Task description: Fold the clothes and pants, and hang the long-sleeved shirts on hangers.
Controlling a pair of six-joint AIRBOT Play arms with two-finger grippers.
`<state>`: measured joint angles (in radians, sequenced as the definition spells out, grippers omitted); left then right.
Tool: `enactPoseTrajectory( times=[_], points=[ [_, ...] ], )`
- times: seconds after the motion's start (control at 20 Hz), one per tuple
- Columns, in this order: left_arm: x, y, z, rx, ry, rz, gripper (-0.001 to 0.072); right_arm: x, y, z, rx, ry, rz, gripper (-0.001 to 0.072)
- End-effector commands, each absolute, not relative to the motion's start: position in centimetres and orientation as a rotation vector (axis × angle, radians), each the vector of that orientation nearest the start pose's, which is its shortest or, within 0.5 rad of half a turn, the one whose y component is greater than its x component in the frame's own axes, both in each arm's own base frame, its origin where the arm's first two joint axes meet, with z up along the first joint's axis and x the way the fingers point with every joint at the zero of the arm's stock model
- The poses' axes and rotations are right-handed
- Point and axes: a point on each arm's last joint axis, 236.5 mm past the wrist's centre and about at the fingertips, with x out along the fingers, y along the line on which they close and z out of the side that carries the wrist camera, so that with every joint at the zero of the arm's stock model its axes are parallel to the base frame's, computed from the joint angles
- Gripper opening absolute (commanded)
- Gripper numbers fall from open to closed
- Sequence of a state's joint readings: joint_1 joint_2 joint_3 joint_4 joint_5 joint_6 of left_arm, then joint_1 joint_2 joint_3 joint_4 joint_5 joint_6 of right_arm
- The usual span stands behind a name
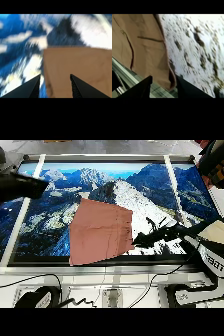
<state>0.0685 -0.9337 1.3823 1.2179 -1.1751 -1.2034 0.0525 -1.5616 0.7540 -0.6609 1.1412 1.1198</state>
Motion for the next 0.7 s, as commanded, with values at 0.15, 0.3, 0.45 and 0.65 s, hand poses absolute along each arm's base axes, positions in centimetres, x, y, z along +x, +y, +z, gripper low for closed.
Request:
enactPoseTrajectory(
  times=[0.15,0.3,0.45,0.65],
  points=[
    [30.8,1.8,8.7,-0.109,1.239,-0.212,0.0393,25.8,20.6,-13.1,0.544,1.638,0.664,0.0172],
    [25.8,1.4,2.2,-0.218,1.443,-0.252,0.0393,25.7,20.7,-12.7,0.546,1.639,0.675,0.0020],
    [21.7,-0.6,-2.5,-0.351,1.564,-0.312,0.0395,25.3,20.9,-12.5,0.553,1.652,0.689,0.0020],
    [17.2,-3.8,-7.0,-0.483,1.662,-0.368,0.0519,25.2,20.9,-12.4,0.554,1.655,0.692,0.0020]
  ],
)
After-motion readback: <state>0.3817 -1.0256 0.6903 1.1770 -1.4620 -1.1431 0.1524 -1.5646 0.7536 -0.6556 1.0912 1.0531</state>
